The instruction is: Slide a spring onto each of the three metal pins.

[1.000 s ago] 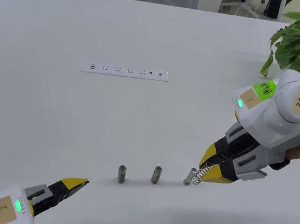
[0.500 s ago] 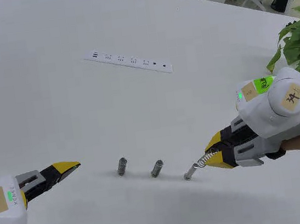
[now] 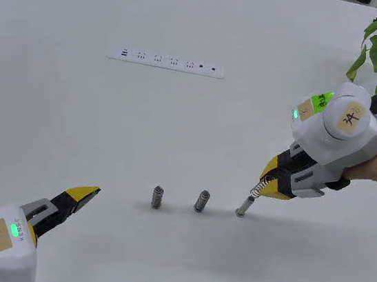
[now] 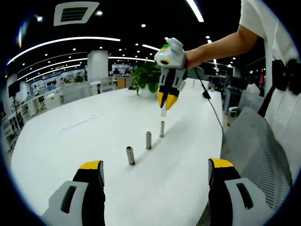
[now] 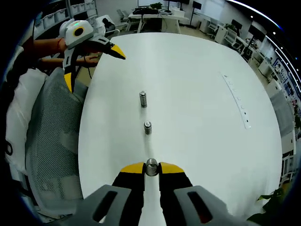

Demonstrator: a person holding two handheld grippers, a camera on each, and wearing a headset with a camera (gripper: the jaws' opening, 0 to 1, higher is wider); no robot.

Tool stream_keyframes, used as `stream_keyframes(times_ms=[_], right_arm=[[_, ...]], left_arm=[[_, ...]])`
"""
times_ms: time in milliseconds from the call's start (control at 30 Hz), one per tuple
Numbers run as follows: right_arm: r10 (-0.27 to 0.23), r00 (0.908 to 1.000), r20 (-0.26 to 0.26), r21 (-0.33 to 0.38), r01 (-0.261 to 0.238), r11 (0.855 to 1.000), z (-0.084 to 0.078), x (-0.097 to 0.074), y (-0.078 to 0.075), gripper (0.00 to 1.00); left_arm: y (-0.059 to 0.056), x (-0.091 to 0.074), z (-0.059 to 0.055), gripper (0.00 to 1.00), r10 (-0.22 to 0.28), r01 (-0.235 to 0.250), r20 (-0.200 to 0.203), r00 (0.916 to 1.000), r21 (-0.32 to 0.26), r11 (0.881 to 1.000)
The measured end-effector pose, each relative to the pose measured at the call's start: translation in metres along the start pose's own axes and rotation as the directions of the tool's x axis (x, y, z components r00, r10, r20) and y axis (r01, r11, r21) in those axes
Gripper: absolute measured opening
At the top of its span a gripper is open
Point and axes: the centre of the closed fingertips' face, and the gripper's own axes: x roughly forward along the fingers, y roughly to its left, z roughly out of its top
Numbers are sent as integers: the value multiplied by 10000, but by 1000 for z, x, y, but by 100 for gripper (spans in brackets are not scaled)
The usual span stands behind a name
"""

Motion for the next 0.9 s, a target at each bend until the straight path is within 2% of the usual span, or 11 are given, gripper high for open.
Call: stream_keyframes(times_ms=[467,900], right_arm=[[187,9994,-297,-5,-187,9998,-6,12,-3,12],[302,9990,-341,69,-300,9995,-8,22,-2,12]], left_arm=[[2,6,-1,94,-78,79,20,10000,-147,9999],[-1,8,-4,93,-212,212,2,9998,-254,9995]])
